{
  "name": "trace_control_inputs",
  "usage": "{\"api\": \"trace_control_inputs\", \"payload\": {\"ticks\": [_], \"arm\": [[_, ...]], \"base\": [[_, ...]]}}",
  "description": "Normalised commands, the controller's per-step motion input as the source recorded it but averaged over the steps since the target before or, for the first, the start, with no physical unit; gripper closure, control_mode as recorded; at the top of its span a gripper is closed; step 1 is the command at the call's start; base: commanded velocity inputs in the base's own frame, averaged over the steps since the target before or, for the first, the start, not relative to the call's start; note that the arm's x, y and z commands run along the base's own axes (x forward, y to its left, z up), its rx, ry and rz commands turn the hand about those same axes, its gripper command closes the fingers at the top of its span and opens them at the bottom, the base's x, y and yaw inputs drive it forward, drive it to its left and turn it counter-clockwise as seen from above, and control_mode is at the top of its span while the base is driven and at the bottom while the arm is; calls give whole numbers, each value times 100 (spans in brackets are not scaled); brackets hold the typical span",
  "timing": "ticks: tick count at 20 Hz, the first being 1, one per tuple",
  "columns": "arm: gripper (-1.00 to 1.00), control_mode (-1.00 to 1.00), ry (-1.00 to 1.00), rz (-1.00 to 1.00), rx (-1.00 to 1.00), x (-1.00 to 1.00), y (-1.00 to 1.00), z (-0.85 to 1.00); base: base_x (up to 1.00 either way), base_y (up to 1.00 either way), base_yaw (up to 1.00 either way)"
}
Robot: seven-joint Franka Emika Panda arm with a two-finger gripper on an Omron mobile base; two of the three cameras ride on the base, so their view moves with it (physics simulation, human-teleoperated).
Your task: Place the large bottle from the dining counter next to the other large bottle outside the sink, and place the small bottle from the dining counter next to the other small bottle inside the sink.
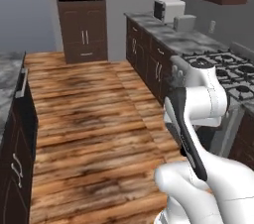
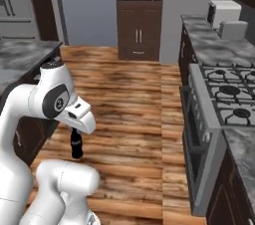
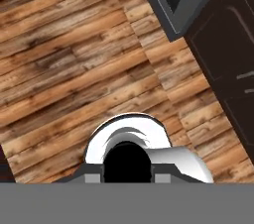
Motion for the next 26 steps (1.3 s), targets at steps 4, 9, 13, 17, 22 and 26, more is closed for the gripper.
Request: {"api": "trace_control_inputs", "payload": {"ticks": [4,9,13,17,22,26], "arm": [[100,100,0,0,0,0,0,0],[100,100,0,0,0,0,0,0],[100,100,0,0,0,0,0,0],[100,100,0,0,0,0,0,0],[100,100,0,0,0,0,0,0],[100,100,0,0,0,0,0,0]], "base": [[83,0,31],[90,-9,26],[95,-21,20],[86,-20,24],[72,-5,31],[58,0,32]]}}
